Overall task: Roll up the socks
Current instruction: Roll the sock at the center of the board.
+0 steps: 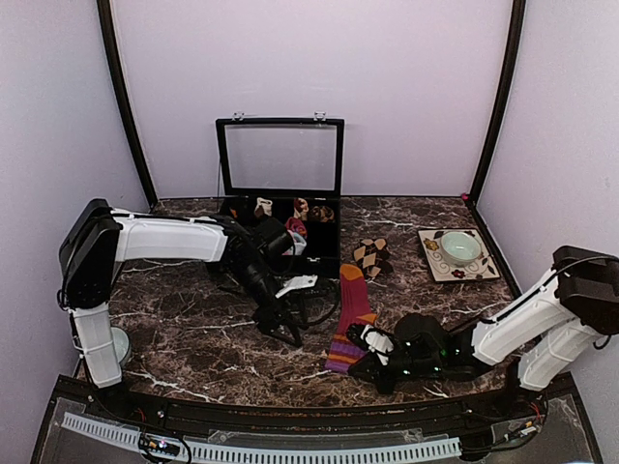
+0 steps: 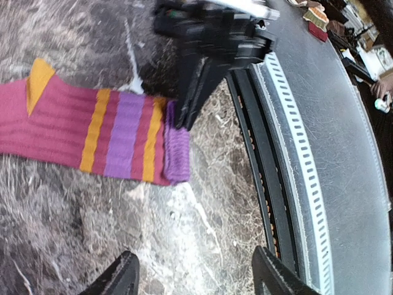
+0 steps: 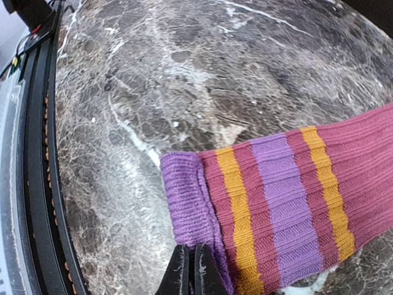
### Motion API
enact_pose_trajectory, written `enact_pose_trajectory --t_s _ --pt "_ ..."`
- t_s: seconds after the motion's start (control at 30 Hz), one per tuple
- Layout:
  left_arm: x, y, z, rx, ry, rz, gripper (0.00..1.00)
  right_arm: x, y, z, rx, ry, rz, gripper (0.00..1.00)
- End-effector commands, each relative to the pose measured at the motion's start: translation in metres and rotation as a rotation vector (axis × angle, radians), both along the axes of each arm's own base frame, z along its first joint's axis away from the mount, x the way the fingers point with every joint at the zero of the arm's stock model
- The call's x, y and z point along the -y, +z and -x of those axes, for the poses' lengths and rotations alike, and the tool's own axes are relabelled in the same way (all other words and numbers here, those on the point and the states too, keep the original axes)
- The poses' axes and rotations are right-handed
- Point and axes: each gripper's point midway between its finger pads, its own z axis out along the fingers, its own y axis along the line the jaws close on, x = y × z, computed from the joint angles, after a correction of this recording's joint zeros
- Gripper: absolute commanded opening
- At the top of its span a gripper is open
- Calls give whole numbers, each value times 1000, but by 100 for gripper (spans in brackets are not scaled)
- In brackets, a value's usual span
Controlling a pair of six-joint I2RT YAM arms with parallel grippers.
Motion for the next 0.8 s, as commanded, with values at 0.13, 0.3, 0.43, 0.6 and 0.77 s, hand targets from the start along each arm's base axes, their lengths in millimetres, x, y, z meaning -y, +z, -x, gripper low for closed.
enact_pose_trajectory --t_s 0.13,0.3,0.43,0.6,0.77 --pt "21 0 31 162 -195 81 61 32 -35 5 -330 -134 93 0" --pt "37 -14 36 202 -246 97 58 30 -35 8 -486 -189 40 0" --pt "48 -22 32 281 -276 102 55 31 -47 13 -608 -221 44 0" --pt "54 -34 28 330 -299 90 49 35 -53 12 -666 -257 37 0" --pt "58 -41 28 358 -318 92 46 35 -55 12 -709 -267 34 0"
